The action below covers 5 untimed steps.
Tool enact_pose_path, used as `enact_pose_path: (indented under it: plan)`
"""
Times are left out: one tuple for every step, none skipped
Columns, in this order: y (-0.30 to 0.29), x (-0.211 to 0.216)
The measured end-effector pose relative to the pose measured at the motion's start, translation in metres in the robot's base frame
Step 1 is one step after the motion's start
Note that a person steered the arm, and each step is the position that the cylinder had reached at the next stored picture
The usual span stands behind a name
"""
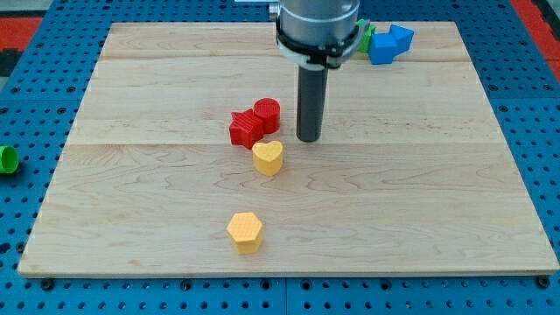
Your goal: Slide the yellow heart closer to the yellow hexagon
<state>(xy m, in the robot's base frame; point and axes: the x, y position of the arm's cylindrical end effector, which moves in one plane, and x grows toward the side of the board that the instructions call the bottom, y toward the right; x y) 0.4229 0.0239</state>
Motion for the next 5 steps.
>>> enact_pose_path:
  plan:
    - [-0.042, 0.025]
    - [-0.042, 0.067]
    - [-0.041, 0.070]
    - [-0.039, 0.098]
    - [-0.037, 0.125]
